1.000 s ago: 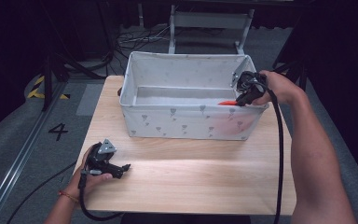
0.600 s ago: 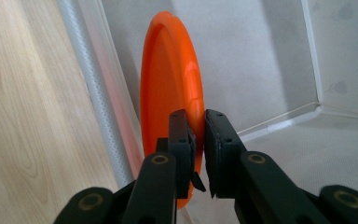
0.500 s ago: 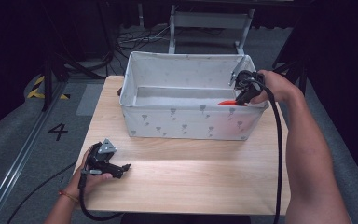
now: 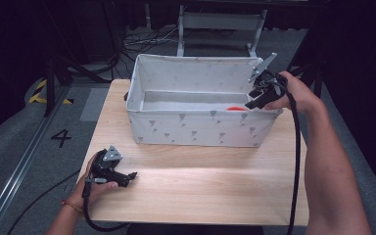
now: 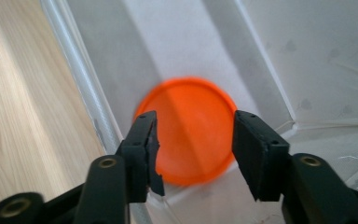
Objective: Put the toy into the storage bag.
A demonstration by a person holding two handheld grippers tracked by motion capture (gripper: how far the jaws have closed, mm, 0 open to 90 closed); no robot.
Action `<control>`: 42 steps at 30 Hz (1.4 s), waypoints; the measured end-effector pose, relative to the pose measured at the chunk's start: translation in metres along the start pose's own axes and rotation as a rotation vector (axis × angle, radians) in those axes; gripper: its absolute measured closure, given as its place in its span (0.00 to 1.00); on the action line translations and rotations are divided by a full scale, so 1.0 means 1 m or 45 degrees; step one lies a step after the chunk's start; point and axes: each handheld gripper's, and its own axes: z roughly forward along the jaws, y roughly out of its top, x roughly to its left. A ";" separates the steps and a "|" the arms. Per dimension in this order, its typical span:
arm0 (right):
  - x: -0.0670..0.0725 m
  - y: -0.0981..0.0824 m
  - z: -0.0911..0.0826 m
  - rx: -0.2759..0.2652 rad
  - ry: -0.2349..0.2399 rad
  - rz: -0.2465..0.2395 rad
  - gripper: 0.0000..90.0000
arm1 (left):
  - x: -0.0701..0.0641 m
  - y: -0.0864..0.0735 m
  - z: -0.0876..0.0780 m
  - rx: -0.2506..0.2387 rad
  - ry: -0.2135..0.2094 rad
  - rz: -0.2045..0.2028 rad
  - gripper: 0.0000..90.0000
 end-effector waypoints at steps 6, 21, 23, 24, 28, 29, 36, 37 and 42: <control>0.004 -0.015 -0.015 -0.178 -0.140 0.153 0.31 | -0.001 0.000 0.000 -0.005 0.003 -0.007 0.01; 0.027 -0.043 -0.046 -0.400 -0.332 0.316 0.25 | -0.001 0.000 0.000 -0.005 0.003 -0.007 0.01; 0.028 -0.045 -0.046 -0.408 -0.336 0.315 0.24 | -0.001 0.000 0.000 -0.005 0.003 -0.007 0.01; 0.031 -0.047 -0.048 -0.426 -0.333 0.319 0.25 | -0.001 0.000 0.000 -0.005 0.003 -0.007 0.01; 0.040 -0.052 -0.051 -0.447 -0.362 0.303 0.25 | -0.001 0.000 0.000 -0.004 0.005 -0.007 0.01; 0.042 -0.053 -0.051 -0.450 -0.358 0.302 0.25 | -0.001 0.000 0.000 -0.005 0.006 -0.005 0.01; 0.057 -0.064 -0.057 -0.470 -0.398 0.302 0.24 | -0.001 0.000 0.000 -0.005 0.005 -0.006 0.01; 0.060 -0.067 -0.058 -0.469 -0.406 0.307 0.23 | -0.001 0.000 0.000 -0.005 0.003 -0.007 0.01; 0.070 -0.078 -0.060 -0.490 -0.438 0.304 0.23 | -0.001 0.000 0.000 -0.005 0.006 -0.006 0.01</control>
